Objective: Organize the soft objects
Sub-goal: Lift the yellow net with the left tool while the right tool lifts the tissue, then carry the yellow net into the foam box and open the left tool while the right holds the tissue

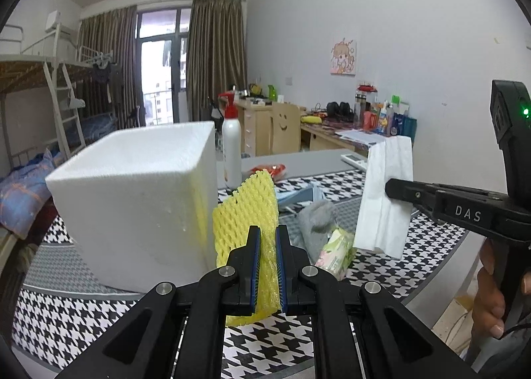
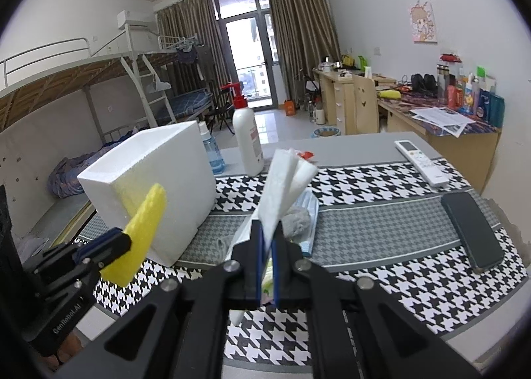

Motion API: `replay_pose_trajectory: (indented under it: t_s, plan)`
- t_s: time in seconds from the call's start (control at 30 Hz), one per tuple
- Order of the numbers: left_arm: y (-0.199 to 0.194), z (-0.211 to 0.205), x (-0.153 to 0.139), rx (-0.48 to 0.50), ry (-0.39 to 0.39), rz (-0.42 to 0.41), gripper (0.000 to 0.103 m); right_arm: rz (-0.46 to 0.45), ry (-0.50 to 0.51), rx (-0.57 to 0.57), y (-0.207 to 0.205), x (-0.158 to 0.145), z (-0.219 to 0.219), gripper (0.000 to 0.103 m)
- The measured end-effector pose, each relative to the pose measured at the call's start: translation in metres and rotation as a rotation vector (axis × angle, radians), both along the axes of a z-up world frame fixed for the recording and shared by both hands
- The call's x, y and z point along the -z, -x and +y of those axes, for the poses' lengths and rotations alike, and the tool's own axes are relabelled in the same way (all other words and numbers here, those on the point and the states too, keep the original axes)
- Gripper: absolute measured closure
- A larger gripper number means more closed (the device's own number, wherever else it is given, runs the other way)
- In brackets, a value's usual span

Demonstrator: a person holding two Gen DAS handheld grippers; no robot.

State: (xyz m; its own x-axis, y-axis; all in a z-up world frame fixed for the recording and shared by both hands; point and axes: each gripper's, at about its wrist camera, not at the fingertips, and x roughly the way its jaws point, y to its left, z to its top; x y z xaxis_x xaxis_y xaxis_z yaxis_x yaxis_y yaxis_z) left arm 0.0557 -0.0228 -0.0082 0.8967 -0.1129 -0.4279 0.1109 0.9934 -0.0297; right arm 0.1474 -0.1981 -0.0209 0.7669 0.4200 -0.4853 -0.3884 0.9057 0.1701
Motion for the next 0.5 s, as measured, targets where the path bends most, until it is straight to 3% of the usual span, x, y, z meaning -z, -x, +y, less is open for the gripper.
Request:
replay_pose_trajectory:
  t_s: [0.5]
  plan:
    - [0.003, 0.005, -0.029, 0.006, 0.002, -0.05, 0.093, -0.031, 0.016, 0.004, 0.007, -0.015, 0.006, 0.096]
